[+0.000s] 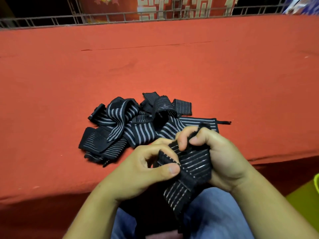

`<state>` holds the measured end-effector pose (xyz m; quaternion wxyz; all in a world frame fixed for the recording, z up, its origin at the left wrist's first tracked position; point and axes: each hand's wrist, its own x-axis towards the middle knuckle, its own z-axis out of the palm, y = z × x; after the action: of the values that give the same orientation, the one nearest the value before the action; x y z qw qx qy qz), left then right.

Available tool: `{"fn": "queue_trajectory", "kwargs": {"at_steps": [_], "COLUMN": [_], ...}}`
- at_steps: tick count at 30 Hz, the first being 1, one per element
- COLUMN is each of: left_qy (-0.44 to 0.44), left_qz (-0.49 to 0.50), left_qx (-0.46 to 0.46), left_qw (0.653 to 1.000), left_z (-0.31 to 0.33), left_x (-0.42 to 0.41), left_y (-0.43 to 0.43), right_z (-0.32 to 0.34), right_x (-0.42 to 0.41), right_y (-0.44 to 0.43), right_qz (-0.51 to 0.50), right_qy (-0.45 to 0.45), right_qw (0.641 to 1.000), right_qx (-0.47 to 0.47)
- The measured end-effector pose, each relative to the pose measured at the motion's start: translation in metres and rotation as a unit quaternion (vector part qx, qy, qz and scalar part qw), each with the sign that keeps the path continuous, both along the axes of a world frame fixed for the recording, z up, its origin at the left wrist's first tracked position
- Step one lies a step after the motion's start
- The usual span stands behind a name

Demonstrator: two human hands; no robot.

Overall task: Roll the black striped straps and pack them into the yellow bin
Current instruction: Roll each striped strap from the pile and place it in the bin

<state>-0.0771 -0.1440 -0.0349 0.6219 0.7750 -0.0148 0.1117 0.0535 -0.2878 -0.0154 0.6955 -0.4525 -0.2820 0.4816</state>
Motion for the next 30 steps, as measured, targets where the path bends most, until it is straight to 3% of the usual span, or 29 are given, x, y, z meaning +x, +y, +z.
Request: {"fn": "queue_trajectory", "kwargs": {"at_steps": [4,7,14,18,20,24,30], "left_qy": [-0.005,0.002,0.065,0.069,0.054,0.042,0.039], "left_qz": [0.041,0.071,0.116,0.172,0.196,0.192,0.098], "left_qx": [0.036,0.058,0.071,0.083,0.069,0.022,0.001], "left_qw": [0.999,0.996,0.989,0.979,0.977,0.980,0.994], "left_z": [-0.007,-0.016,-0.034,-0.038,-0.037,-0.028,-0.011], "left_x": [-0.005,-0.009,-0.032,-0.042,-0.045,-0.042,-0.032], "left_y": [0.006,0.007,0.017,0.033,0.038,0.033,0.015], "right_z": [-0.003,-0.005,-0.008,-0.011,-0.018,-0.043,-0.056], "right_x": [-0.003,-0.002,0.023,0.039,0.040,0.023,-0.007], "right_y": [0.001,0.003,0.001,-0.010,-0.017,-0.024,-0.006], "right_qz": [-0.065,-0.115,-0.266,-0.325,-0.302,-0.085,0.021], "right_qy": [-0.030,0.048,0.124,0.072,0.005,-0.120,-0.316], "right_qw": [0.997,0.991,0.953,0.942,0.953,0.983,0.942], "right_qx": [0.014,0.039,0.080,0.045,0.003,-0.111,-0.109]}}
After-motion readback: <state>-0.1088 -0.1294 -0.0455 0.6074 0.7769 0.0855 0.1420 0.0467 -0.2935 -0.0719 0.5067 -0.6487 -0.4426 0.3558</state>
